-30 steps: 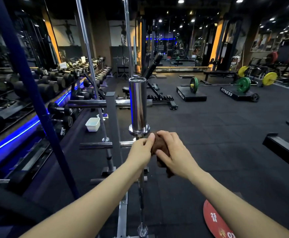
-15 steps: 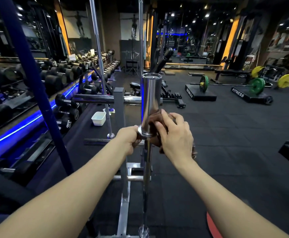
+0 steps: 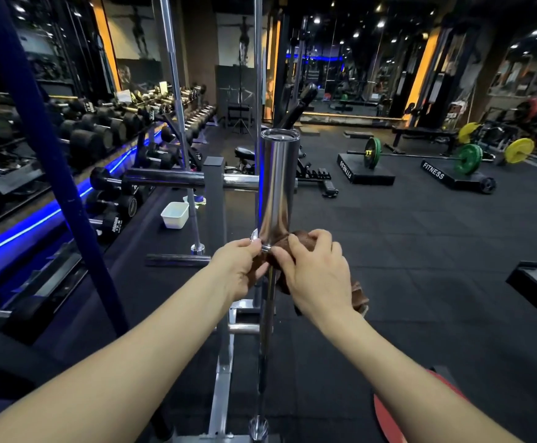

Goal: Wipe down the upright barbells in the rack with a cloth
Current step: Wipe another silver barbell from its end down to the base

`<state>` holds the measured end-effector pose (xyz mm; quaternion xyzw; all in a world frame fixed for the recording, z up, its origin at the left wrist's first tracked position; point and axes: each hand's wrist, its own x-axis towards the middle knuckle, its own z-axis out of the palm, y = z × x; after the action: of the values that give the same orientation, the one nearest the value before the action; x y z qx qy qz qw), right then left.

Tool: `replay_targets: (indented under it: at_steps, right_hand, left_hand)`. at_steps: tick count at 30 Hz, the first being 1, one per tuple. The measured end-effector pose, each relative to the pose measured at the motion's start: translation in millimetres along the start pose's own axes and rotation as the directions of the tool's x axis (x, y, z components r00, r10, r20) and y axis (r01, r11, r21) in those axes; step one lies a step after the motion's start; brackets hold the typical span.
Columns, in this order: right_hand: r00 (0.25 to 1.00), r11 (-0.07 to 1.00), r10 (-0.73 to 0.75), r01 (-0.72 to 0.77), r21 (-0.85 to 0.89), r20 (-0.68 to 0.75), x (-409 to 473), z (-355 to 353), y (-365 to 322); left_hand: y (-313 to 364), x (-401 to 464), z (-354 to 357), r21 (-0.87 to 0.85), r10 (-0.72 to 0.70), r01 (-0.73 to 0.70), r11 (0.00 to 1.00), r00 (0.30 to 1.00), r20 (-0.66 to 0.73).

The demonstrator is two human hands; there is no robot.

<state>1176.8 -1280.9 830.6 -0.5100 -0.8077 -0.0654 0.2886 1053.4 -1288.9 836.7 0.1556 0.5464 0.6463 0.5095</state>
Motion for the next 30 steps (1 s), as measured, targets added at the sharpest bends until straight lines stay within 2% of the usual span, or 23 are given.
replay_targets:
  at_steps: [1,3,6,10,15,21,24,30]
  right_hand:
    - [1.0,1.0,0.023,-0.023,0.017,0.008,4.4,-1.0,0.9]
    - [0.992,0.998,0.058,-0.062,0.032,0.115,15.9,-2.9,3.6]
    - [0.967,0.982,0.059,-0.101,0.161,0.246,32.7,-4.0,8.6]
    - [0.95,0.944,0.016,-0.117,0.309,0.311,54.5,-1.5,18.6]
    - [0.917,0.926,-0.051,-0.105,0.361,0.396,71.6,-11.5,25.5]
    - [0.903,0.909,-0.074,-0.113,0.4,0.423,80.3,-9.0,28.4]
    - [0.903,0.915,-0.064,-0.117,0.385,0.426,81.0,-9.7,30.1]
    - [0.926,0.92,-0.069,-0.084,0.383,0.371,63.5,-7.4,26.6]
  left_hand:
    - [-1.1,-0.7,0.6,0.016,0.002,-0.002,1.0,1.0,0.015]
    - [-3.1,-1.0,2.5,0.029,0.03,-0.031,0.999,0.999,0.028]
    - [-1.7,-1.1,5.8,0.028,0.074,-0.074,0.997,0.997,0.009]
    - [0.6,0.3,9.8,0.035,0.085,-0.085,0.996,0.996,0.009]
    - [6.4,3.7,6.7,0.068,0.041,-0.043,0.997,0.999,0.035]
    - [23.1,14.7,-6.0,0.181,-0.033,0.012,0.983,0.993,0.112]
    - [20.7,17.1,-2.6,0.165,-0.014,0.003,0.986,0.998,0.066]
    - [-19.5,-4.0,18.6,0.175,0.138,-0.119,0.977,0.986,-0.099]
